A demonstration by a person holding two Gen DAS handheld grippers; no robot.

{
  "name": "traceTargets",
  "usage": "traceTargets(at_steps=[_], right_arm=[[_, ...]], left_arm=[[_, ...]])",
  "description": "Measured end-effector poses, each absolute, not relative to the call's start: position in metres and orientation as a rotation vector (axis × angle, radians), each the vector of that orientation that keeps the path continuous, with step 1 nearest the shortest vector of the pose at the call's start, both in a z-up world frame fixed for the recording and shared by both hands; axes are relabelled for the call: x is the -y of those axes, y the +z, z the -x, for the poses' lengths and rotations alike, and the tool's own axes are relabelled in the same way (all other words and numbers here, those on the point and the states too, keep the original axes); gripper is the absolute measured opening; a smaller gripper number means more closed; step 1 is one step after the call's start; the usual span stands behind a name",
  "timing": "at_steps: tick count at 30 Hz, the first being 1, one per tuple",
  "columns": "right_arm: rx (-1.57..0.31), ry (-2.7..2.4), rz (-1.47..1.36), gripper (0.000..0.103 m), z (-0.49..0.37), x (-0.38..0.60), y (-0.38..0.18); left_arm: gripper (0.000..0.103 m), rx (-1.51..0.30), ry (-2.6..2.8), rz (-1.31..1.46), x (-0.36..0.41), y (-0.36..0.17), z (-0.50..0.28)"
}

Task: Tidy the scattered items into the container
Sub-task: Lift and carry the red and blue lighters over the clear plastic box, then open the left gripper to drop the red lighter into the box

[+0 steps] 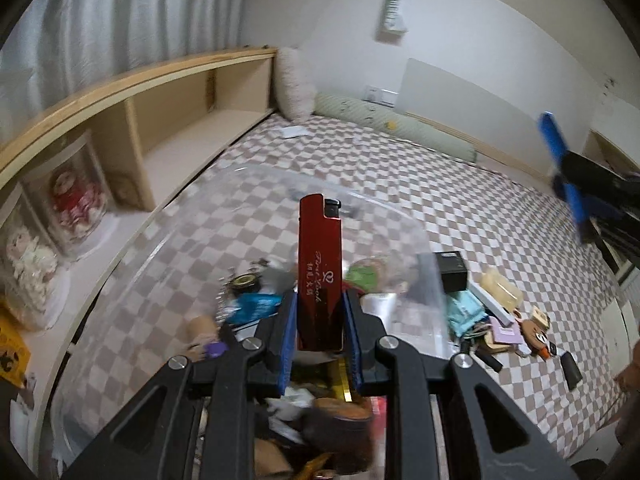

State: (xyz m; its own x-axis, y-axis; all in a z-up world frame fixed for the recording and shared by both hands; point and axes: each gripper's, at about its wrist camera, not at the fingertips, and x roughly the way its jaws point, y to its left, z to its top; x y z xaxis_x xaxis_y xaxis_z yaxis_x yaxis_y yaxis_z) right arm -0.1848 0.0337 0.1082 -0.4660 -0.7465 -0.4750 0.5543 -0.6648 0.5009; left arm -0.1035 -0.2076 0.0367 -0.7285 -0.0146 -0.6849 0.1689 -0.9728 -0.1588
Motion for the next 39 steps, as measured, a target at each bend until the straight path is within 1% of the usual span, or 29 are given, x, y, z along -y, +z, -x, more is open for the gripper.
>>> traceTargets(at_steps=[7, 11, 18, 24, 25, 26, 27, 33, 36, 39], right_arm=[[0.317, -2.116, -0.874, 0.023, 0.179, -0.015, 0.107], [0.302, -2.083, -0.883, 0.023, 0.176, -0.002, 0.103], [0.270, -2.029, -0.880, 0.023, 0.169, 0.016, 0.102], [0.256, -1.999, -0.890, 0.023, 0.170, 0.026, 0.098], [0.253, -1.996, -0.894, 0.023, 0.171, 0.028, 0.096], [0.250, -1.993, -0.899, 0.023, 0.172, 0.029, 0.095], [0.247, -1.991, -0.904, 0.023, 0.173, 0.030, 0.093], [0.242, -1.983, -0.931, 0.023, 0.182, 0.036, 0.084], [0.243, -1.983, -0.945, 0.023, 0.186, 0.039, 0.079], [0.247, -1.984, -0.956, 0.023, 0.191, 0.040, 0.075]], left_arm=[[0.022, -0.407, -2.733, -1.142, 0.240, 0.024, 0.103], [0.022, -0.400, -2.700, -1.162, 0.245, 0.018, 0.112], [0.022, -0.448, -2.662, -1.191, 0.249, 0.014, 0.129], [0.023, -0.646, -2.605, -1.184, 0.265, 0.008, 0.139], [0.027, -0.648, -2.593, -1.197, 0.265, 0.006, 0.141], [0.035, -0.647, -2.582, -1.211, 0.264, 0.004, 0.143], [0.036, -0.640, -2.577, -1.218, 0.263, 0.003, 0.144], [0.036, -0.563, -2.581, -1.215, 0.255, 0.007, 0.143], [0.036, -0.484, -2.575, -1.215, 0.250, 0.008, 0.140], [0.036, -0.475, -2.582, -1.217, 0.249, 0.008, 0.136]])
